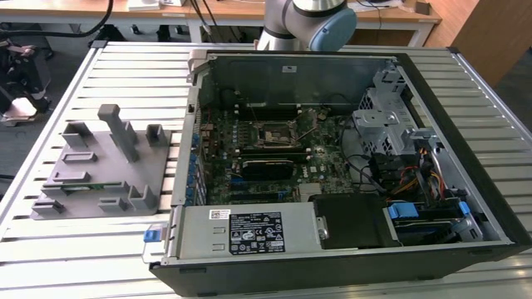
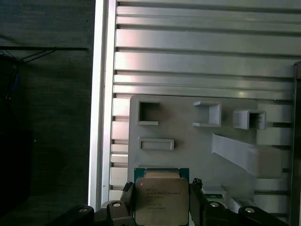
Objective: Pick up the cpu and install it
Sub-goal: 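Pick up the cpu and move it towards the insertion slot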
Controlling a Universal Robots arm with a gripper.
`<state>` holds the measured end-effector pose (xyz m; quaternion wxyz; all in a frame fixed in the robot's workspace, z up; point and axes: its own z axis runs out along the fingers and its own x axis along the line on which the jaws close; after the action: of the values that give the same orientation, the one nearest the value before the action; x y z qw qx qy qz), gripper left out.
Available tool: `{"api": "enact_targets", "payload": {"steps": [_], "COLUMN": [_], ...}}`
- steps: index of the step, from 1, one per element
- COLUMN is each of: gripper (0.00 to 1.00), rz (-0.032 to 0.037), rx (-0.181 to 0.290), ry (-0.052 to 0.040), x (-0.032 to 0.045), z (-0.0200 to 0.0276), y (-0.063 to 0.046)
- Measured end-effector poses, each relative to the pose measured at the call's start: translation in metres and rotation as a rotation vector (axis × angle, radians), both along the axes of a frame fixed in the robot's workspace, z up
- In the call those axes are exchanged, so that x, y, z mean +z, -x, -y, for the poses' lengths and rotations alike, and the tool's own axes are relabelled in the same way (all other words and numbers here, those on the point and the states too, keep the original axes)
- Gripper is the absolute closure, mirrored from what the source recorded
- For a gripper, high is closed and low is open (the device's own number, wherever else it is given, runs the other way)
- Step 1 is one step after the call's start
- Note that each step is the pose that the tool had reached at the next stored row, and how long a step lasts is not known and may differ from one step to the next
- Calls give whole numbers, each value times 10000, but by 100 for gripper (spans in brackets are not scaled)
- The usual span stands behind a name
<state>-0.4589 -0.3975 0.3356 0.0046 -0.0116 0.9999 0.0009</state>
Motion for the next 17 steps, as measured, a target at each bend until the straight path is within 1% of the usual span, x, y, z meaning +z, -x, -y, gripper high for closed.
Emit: {"api": "enact_targets", "payload": {"steps": [12,17], "gripper": [46,46], "rz": [2,3], "rx": [0,0], "ry": [-1,0], "x": [173,234], "z": [-6,-9], "y": [0,0]}}
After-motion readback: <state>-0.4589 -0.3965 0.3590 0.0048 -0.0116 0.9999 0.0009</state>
